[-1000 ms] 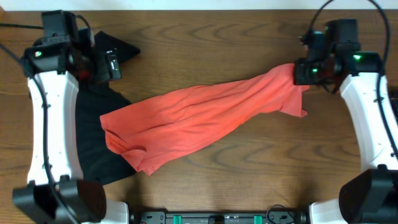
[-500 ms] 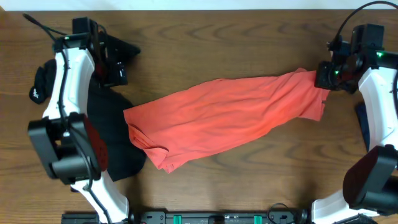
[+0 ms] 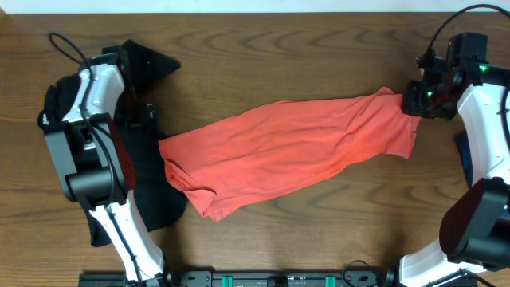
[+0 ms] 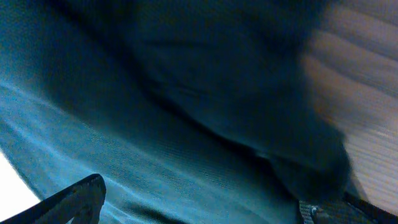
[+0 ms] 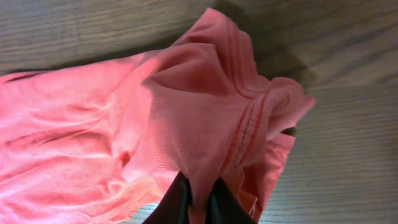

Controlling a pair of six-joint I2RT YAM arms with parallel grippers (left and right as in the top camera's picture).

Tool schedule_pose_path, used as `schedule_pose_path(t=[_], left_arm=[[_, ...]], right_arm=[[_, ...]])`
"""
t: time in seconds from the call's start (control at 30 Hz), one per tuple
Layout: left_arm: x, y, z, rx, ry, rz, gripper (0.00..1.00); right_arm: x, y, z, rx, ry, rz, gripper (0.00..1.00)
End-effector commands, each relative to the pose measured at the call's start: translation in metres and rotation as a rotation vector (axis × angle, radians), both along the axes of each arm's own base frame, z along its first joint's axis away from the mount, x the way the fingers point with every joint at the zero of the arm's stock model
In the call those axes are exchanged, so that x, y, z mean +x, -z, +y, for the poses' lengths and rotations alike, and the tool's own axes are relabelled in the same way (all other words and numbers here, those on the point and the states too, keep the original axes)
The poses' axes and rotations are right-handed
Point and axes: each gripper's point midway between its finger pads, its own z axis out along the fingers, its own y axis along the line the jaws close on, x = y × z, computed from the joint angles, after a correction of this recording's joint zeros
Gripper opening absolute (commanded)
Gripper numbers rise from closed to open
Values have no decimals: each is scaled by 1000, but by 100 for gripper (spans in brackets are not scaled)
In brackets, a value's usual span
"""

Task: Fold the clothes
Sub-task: 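Pull the shirt end rightward with the right gripper to stretch it, then grasp the near left end of the shirt with the left gripper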

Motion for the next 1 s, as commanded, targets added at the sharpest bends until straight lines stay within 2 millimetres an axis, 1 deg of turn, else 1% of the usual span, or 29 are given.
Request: schedule_pose_path(t=[0.0, 0.13, 0.27, 0.4, 0.47, 0.57, 0.63, 0.7, 0.77, 0.8, 0.83, 0.87, 0.97], left_arm=[[-4, -5, 36, 80, -59, -16, 98], [-4, -5, 62, 94, -119, -57, 98], [-2, -5, 80, 104, -161, -97, 98], [8, -10, 95, 126, -186, -159, 98], [11, -15, 103, 135, -198, -180, 98], [16, -31, 112, 145, -214, -204, 98], [18, -48, 117, 149, -221, -214, 98], [20, -72, 120, 153, -226, -226, 98], [20, -94, 114, 126, -224, -241, 98], [20, -107, 106, 85, -232, -258, 98], [19, -121, 95, 31, -250, -282, 98], [18, -129, 85, -16, -257, -299, 98], [12, -159, 38, -219, -245, -343, 98]], right_arm=[[-2, 0, -14, 5, 39, 0, 9], [-4, 0, -29, 6, 77, 0, 10], [-6, 0, -40, 6, 99, -6, 10], [-6, 0, -41, 2, 86, -9, 11], [-5, -1, -36, 20, 64, -16, 12], [-1, -6, -19, 99, -7, -50, 21], [-1, -9, -13, 132, -33, -59, 31], [-3, -9, -10, 146, -36, -55, 44], [-5, -9, -9, 151, -39, -47, 53], [-7, -10, -8, 152, -42, -41, 55], [-10, -9, -7, 153, -48, -34, 57], [-11, -9, -7, 154, -48, -29, 58], [-17, -10, -4, 168, -47, -9, 58]])
